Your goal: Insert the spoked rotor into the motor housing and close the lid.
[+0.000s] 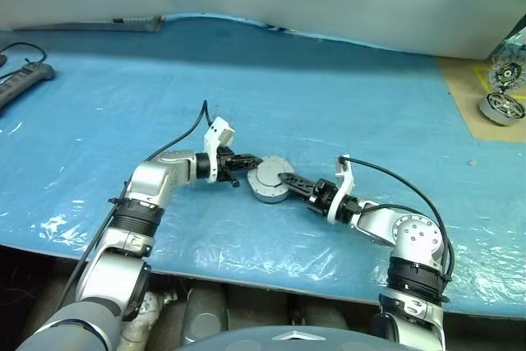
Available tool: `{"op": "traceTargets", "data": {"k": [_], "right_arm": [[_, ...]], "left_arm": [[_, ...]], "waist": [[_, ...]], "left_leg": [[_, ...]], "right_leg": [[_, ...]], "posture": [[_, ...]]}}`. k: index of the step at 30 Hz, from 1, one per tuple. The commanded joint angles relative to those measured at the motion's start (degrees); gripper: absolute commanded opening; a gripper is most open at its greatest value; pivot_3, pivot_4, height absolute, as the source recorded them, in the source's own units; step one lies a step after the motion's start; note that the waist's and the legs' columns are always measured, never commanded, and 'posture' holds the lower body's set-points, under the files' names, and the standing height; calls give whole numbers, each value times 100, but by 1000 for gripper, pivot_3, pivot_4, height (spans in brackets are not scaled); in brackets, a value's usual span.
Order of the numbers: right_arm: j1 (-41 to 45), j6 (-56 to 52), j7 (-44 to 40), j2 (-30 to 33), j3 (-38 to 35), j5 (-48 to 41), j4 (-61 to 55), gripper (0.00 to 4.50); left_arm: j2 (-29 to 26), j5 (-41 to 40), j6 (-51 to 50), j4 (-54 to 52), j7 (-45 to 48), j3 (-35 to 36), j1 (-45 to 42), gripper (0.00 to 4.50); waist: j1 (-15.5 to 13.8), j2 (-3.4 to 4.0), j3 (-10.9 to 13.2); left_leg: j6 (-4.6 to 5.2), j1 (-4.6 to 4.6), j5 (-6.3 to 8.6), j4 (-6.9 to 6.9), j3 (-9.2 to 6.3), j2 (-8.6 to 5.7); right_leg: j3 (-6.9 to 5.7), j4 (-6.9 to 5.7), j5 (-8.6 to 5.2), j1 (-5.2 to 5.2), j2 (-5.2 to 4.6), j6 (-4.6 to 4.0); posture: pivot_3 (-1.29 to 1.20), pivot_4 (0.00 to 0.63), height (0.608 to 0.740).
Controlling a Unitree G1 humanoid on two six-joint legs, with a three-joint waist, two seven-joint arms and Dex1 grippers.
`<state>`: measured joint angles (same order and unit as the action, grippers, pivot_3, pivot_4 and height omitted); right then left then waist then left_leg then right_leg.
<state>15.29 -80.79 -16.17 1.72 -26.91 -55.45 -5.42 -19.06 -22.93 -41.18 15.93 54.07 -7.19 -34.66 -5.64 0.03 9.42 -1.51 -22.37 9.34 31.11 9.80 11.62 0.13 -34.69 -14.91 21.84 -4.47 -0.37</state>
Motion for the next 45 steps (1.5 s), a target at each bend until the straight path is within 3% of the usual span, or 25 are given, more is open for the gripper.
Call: {"op": "traceTargets", "data": {"k": [1, 3, 15, 19, 30, 38, 45], "right_arm": [[53, -232, 76, 8, -91, -375, -35, 1570], [23, -260, 101, 67, -93, -393, -8, 1114], [-128, -161, 286, -53, -34, -465, -19, 1107], [-137, -92, 415, -156, -93, -590, -29, 1107], [84, 214, 864, -270, -357, -1149, 107, 1107], [873, 1057, 987, -334, -281, -1143, 757, 1107], [1569, 1689, 717, -152, -61, -889, 1495, 1107]], "left_arm": [[54, 67, -32, 30, 11, -126, 81, 0], [67, 79, -35, 34, 12, -109, 82, 0], [173, -132, -359, 54, -21, 124, -12, 0], [258, -350, -697, 103, -269, 544, -70, 872], [627, -1115, -1142, 274, -1219, 1871, -41, 4500], [1184, -2108, -1386, 35, -2153, 3100, 161, 4500], [1456, -2854, -1948, -387, -2775, 3458, 567, 4500]], "waist": [[0, 1, -1], [-3, 1, -1], [-7, 1, -1], [8, 1, -1], [3, 2, -1], [17, 1, 0], [-2, 1, 0]], "left_leg": [[0, 0, 0, 0, 0, 0], [-1, -3, 0, 0, 0, 0], [-2, -4, 1, 0, -1, -3], [-2, -4, 1, 0, -1, -10], [-4, -63, 0, 14, -10, -17], [-4, -81, 0, 26, -20, -16], [-6, -104, 1, 31, -34, -16]], "right_leg": [[0, 0, 0, 0, 3, 0], [-2, 1, 1, 2, 1, 1], [-3, 0, 1, 2, -2, 4], [-2, -1, 1, 3, 0, 4], [-10, -6, 3, 46, 6, 6], [-17, -12, 4, 54, 7, 6], [-32, -9, 4, 61, 10, 7]], "posture": [[0, 150, 740], [0, 150, 740], [0, 150, 740], [0, 150, 740], [0, 150, 740], [0, 150, 740], [0, 150, 740]]}}
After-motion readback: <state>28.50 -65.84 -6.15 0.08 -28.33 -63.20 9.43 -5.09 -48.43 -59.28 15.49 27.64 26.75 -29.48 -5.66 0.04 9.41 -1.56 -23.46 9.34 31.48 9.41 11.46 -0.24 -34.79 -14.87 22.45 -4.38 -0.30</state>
